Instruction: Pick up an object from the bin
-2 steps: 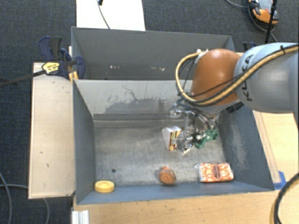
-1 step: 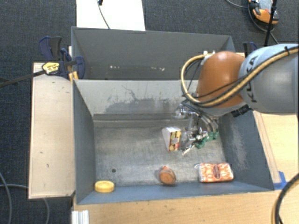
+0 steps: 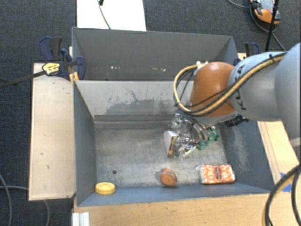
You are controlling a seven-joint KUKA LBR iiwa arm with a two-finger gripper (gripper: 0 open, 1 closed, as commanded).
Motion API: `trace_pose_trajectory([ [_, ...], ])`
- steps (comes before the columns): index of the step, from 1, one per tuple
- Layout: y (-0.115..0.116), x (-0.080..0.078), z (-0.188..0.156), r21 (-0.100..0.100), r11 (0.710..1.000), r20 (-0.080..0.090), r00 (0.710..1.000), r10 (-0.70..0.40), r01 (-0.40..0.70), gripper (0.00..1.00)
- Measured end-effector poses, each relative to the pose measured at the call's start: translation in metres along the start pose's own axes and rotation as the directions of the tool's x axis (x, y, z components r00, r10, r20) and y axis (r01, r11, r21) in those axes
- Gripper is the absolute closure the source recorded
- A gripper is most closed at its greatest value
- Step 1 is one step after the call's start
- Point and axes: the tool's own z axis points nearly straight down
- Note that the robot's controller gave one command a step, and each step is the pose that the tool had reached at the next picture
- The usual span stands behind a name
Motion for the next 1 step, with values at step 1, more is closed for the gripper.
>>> trace_pose_trajectory([
  [1, 0.0, 0.0, 0.0, 0.0, 1.0, 0.0, 1.0, 0.0, 0.0, 1.0],
])
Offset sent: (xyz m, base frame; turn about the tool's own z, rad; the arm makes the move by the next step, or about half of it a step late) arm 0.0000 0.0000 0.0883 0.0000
